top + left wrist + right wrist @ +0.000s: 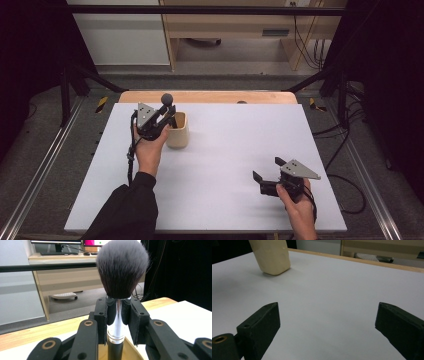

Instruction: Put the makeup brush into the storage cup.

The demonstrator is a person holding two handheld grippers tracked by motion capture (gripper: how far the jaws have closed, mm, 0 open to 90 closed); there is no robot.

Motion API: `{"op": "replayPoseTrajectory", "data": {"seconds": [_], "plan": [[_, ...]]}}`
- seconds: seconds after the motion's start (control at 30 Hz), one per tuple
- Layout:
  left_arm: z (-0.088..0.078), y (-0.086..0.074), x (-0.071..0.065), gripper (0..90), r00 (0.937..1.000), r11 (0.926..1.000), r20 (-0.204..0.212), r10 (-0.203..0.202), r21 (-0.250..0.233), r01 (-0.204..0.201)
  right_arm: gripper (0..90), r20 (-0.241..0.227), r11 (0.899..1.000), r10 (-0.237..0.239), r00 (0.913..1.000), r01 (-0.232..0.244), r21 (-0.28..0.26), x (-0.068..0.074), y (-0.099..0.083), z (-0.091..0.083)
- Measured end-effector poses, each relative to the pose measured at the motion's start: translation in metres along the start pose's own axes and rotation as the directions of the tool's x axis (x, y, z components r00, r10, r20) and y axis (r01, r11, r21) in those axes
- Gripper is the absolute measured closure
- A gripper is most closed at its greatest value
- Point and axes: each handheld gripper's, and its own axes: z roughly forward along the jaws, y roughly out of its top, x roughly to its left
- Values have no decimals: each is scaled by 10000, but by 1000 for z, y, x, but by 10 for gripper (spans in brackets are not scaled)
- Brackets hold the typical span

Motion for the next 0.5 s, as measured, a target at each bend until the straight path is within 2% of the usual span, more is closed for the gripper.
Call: {"op": "replayPoseTrajectory", "data": {"seconds": [0.33,0.37,0.4,0.43,0.47,0.5], "plan": [[0,-2,-1,706,10000,10000,81,3,72,-3,60,-47,10000,51,10000,-50,71,2,0,1],[0,-3,0,701,9997,10000,239,-14,84,12,60,-44,10000,26,10000,-26,89,2,0,1],[0,-3,0,689,9997,10000,239,-14,84,12,60,-44,10000,26,10000,-26,89,2,0,1],[-1,-3,0,639,9996,10000,273,-54,42,52,60,-69,10000,13,10000,-13,86,2,0,1],[-1,-3,0,639,9995,10000,299,27,-43,-26,60,-69,10000,13,10000,-13,86,2,0,1],[-4,-1,-1,547,9996,9995,210,172,-260,-167,59,-104,10000,-46,9999,47,69,2,0,1]]}}
